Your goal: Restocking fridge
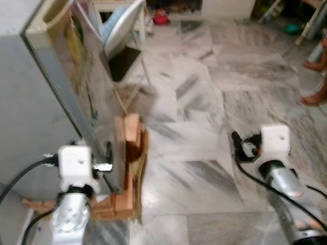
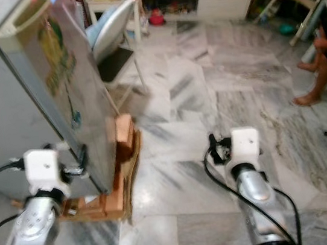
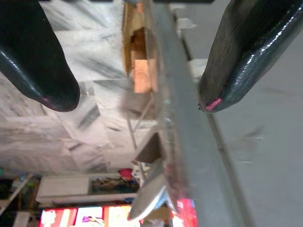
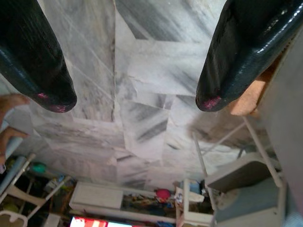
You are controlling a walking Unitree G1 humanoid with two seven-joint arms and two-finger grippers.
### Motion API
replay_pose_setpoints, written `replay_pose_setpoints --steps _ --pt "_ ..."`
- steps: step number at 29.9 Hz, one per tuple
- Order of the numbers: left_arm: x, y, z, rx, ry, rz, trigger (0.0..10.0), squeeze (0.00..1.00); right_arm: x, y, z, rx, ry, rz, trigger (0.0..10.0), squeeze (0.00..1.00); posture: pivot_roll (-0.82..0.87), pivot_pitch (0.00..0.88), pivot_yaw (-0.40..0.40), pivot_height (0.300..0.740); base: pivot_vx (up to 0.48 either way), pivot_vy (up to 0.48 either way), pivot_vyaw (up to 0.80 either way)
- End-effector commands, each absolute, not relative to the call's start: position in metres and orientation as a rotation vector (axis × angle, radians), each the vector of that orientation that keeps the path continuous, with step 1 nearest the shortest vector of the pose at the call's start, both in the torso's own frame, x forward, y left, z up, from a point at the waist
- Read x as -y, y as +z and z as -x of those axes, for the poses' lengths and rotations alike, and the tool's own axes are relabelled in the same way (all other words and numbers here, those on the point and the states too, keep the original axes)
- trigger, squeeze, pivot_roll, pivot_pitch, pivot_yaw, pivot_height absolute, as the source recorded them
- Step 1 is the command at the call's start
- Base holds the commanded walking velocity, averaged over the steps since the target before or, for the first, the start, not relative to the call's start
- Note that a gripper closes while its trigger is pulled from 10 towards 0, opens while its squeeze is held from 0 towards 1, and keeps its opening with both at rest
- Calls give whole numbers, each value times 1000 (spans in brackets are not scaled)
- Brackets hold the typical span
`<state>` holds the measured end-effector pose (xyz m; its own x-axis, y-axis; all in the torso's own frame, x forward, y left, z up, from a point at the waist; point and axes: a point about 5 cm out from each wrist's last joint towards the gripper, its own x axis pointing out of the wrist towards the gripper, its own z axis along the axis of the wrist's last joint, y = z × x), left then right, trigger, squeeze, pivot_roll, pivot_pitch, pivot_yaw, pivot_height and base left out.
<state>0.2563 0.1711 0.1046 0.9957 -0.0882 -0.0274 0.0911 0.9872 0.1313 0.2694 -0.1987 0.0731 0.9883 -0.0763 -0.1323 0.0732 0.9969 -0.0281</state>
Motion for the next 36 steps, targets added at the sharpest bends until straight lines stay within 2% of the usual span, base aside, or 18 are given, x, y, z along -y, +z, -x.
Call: replay_pose_setpoints --steps 1,11,18,25,36 --pt "-174 104 -255 -30 -83 -138 10000 0 193 76 -272 -120 -59 14 10000 0 37 48 -47 740 0 401 0" --pt "-173 104 -255 -31 -86 -138 10000 0 193 76 -271 -119 -58 15 10000 0 37 46 -46 740 0 391 0" --pt "-168 107 -254 -4 -119 -154 10000 0 193 75 -271 -127 -59 17 10000 0 37 50 -48 740 0 0 0" --pt "-167 108 -253 -14 -158 -111 10000 0 193 75 -271 -124 -55 17 10000 0 36 51 -50 740 0 0 -650" --pt "-161 107 -250 -14 -203 -108 10000 0 190 76 -273 -120 -46 18 10000 0 40 49 -51 740 345 0 0"
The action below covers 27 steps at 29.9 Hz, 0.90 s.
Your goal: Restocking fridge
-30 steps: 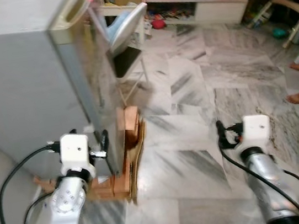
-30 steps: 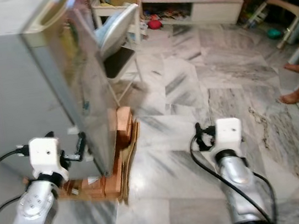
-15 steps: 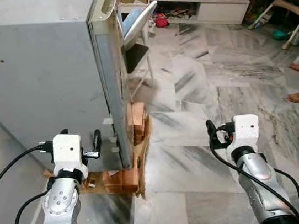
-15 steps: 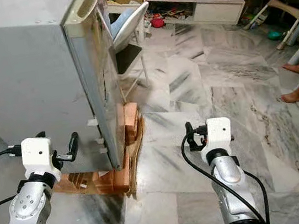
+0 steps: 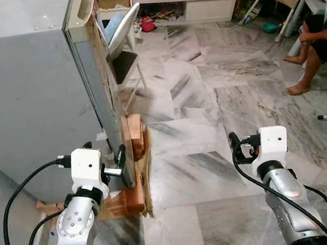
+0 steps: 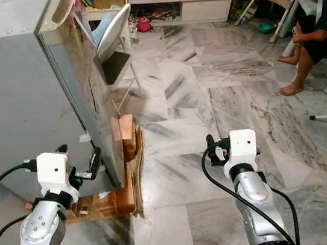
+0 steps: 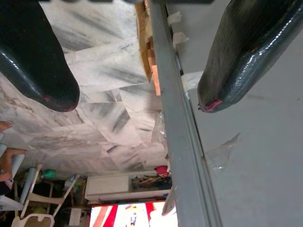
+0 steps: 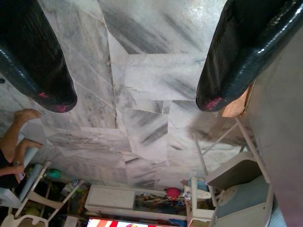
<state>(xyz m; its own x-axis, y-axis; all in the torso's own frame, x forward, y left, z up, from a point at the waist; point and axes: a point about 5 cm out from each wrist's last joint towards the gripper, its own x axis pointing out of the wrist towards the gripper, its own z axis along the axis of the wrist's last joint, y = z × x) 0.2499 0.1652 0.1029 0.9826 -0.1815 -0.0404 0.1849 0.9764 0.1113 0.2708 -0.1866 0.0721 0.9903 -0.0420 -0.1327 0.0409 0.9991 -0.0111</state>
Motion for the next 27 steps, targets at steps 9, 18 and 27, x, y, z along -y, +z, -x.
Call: replay_pose_setpoints --steps 9,18,27 --pt "-156 110 -250 -18 -259 -120 10000 0 188 77 -278 -118 -37 19 10000 0 52 54 -56 740 404 0 0" --pt "-168 130 -249 -17 -407 -228 10000 0 182 82 -289 -108 -24 16 10000 0 129 85 -75 740 336 0 0" --pt "-177 113 -237 -92 -383 -246 10000 0 173 76 -290 -128 -3 0 10000 0 111 84 -87 740 36 0 0"
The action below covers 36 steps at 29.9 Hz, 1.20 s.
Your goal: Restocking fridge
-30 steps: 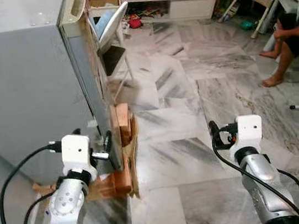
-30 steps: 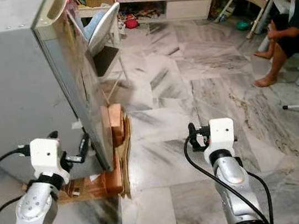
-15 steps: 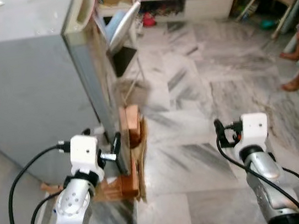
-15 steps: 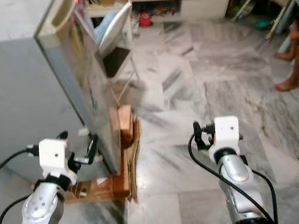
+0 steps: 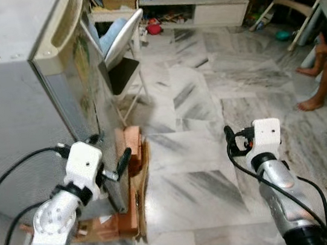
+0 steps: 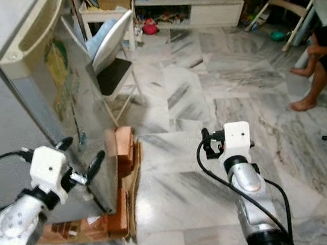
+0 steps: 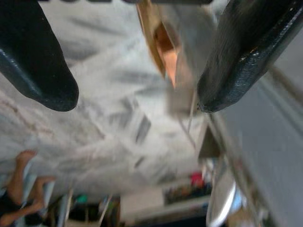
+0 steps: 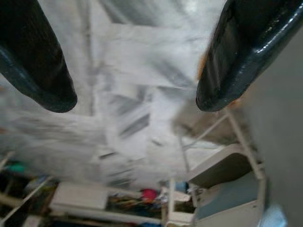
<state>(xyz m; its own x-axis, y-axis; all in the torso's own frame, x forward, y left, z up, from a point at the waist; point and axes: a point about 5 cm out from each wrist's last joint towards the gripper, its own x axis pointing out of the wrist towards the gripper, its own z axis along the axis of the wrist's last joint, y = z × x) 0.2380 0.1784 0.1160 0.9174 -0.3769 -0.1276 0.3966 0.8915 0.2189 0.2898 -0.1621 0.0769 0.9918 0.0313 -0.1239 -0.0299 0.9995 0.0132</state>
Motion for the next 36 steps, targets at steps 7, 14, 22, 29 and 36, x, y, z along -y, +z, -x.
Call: replay_pose_setpoints --steps 7,14,22,29,36 --pt "-177 104 -234 -87 -112 -104 10000 0 171 85 -295 -93 3 4 10000 0 79 85 -55 740 0 0 0" --pt "-189 100 -238 -109 82 -40 10000 0 182 74 -282 -147 -33 -3 10000 0 84 107 -87 740 0 0 0" --pt "-174 104 -249 -80 -43 -31 10000 0 184 71 -277 -171 -39 -10 10000 0 73 117 -92 740 0 0 0" --pt "-164 103 -263 -93 -94 -57 10000 0 184 72 -272 -183 -26 8 10000 0 60 122 -87 740 0 0 0" --pt "-168 98 -277 -113 -55 -72 10000 0 198 69 -261 -220 -36 36 10000 0 34 151 -81 740 0 0 0"
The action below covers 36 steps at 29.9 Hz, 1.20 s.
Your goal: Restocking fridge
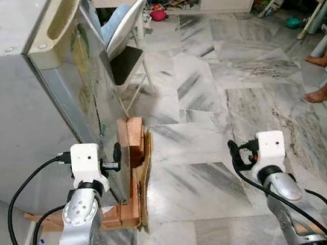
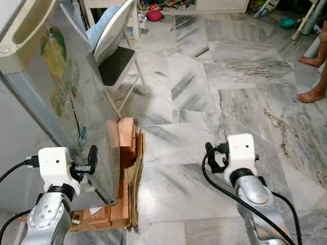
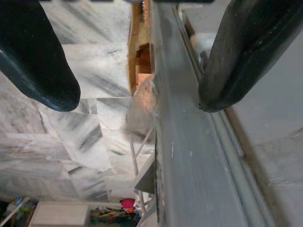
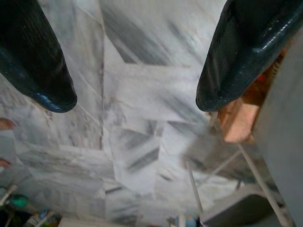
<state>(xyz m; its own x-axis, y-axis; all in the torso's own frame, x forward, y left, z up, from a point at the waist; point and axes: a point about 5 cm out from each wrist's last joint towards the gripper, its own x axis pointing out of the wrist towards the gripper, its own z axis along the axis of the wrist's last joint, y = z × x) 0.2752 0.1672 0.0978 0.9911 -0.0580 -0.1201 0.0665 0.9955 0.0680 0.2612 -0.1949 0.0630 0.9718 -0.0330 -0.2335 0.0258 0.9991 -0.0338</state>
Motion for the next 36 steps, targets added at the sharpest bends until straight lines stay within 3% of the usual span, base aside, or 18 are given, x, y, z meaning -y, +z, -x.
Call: replay_pose_setpoints --steps 1,21,36 --pt "-169 98 -280 -112 -49 -77 10000 0 199 68 -261 -222 -38 38 10000 0 33 149 -82 740 0 0 0" --pt "-175 110 -318 -70 -19 -141 10000 0 203 64 -254 -277 -40 80 10000 0 16 143 -76 740 0 0 0" --pt "-167 88 -314 -185 -25 -172 10000 0 197 63 -254 -289 -24 70 10000 0 15 136 -67 740 0 0 0"
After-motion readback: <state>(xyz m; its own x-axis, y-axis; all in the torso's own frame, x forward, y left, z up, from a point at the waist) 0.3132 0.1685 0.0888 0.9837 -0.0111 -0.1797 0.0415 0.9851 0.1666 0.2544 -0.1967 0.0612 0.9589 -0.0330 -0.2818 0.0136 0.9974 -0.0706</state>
